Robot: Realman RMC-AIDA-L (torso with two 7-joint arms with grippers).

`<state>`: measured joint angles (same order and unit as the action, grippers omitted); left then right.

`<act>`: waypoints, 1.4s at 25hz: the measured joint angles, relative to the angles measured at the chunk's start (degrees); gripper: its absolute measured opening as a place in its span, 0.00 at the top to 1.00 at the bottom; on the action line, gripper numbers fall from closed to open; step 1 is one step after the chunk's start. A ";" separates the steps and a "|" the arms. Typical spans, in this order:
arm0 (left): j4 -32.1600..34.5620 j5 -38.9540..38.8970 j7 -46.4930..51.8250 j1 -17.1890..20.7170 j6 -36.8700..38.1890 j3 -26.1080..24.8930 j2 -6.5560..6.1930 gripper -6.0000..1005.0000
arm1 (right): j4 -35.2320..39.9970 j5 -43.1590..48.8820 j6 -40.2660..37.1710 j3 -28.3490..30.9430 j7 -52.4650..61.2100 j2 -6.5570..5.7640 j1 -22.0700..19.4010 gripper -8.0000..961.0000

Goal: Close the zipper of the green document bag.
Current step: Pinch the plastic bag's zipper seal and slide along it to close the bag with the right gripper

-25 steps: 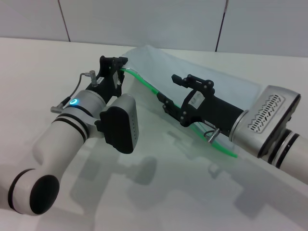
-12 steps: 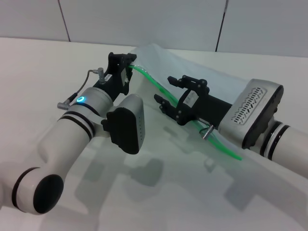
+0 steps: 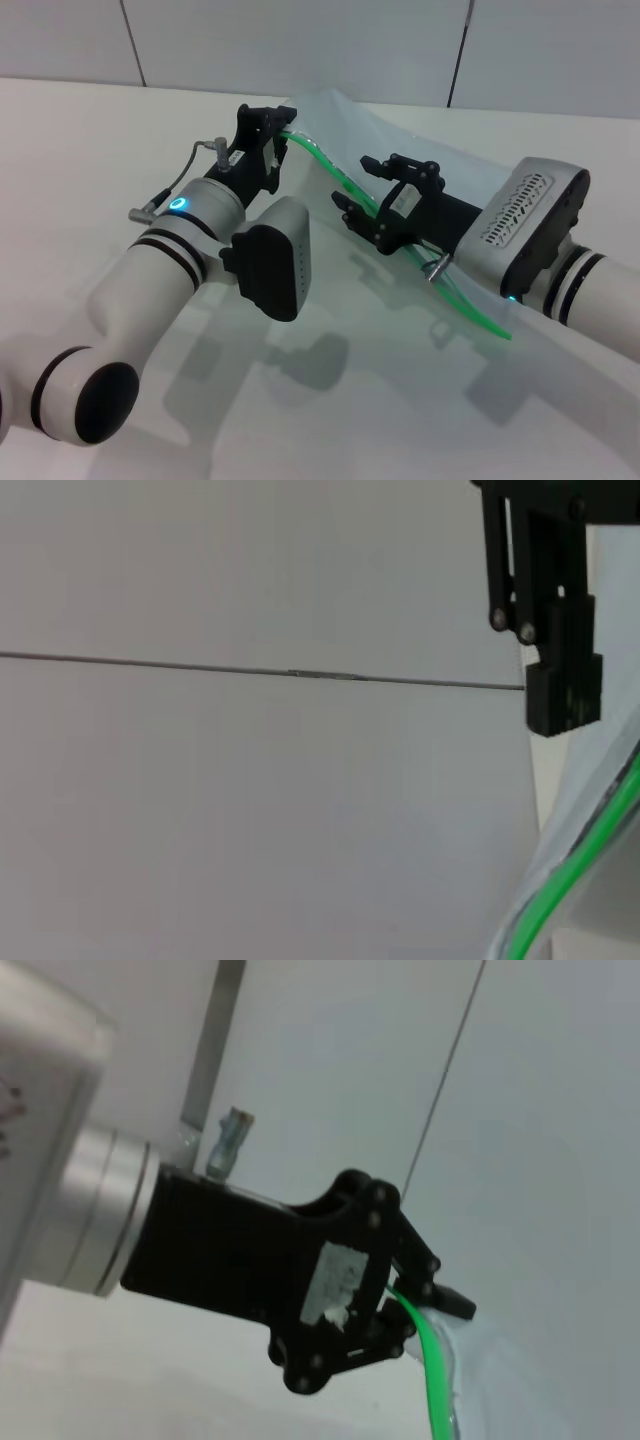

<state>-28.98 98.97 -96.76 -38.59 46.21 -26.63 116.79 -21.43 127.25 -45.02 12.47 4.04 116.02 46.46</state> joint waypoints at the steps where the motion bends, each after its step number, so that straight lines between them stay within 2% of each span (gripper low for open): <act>1: -0.02 0.00 -0.19 0.00 0.11 0.00 0.01 0.95 | 0.00 0.00 0.35 0.06 0.00 0.00 0.10 0.43; 12: -0.12 0.00 -1.29 -0.09 0.31 0.00 0.02 0.95 | 0.63 -0.03 0.67 0.20 0.00 0.21 0.30 0.44; 23: -0.52 0.16 -1.50 -0.09 0.30 0.00 0.02 0.95 | 1.05 -0.07 0.72 0.36 0.00 0.26 0.09 0.61; 35: -0.56 0.30 -1.50 -0.08 0.22 0.00 0.02 0.95 | 0.87 0.18 0.31 0.50 0.01 0.26 -0.08 0.72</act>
<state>-29.53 99.27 -98.26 -38.66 46.43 -26.63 116.81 -20.56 127.43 -44.71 12.96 4.05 116.27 46.38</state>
